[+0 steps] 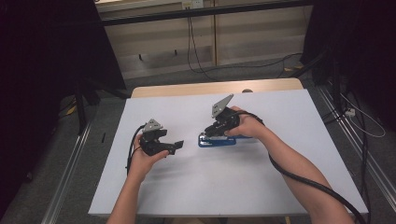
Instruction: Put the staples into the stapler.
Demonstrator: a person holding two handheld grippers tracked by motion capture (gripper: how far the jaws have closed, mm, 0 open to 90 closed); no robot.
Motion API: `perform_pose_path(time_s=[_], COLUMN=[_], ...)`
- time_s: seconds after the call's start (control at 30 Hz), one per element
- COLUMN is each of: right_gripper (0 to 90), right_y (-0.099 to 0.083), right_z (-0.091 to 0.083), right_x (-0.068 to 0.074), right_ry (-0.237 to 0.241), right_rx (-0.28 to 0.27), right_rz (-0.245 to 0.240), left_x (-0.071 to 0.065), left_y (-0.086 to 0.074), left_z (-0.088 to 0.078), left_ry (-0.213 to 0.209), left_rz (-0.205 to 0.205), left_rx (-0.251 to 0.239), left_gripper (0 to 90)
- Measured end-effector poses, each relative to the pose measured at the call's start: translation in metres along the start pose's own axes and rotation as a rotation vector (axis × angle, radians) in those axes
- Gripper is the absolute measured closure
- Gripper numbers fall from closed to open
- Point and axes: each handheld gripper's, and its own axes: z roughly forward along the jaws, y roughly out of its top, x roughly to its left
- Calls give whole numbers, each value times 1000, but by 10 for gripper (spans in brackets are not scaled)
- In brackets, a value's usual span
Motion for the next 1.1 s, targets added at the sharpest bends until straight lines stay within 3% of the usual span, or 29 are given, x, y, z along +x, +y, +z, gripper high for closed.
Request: perform_pose_path(time_s=[1.1], right_gripper=[788], right_y=[0], right_z=[5], right_x=[-2], right_ry=[17], right_rx=[-10], right_rz=[-1], left_x=[-1], left_y=[0], left_z=[2], left_ry=[0], left_rz=[1], left_rx=[11], left_gripper=[101])
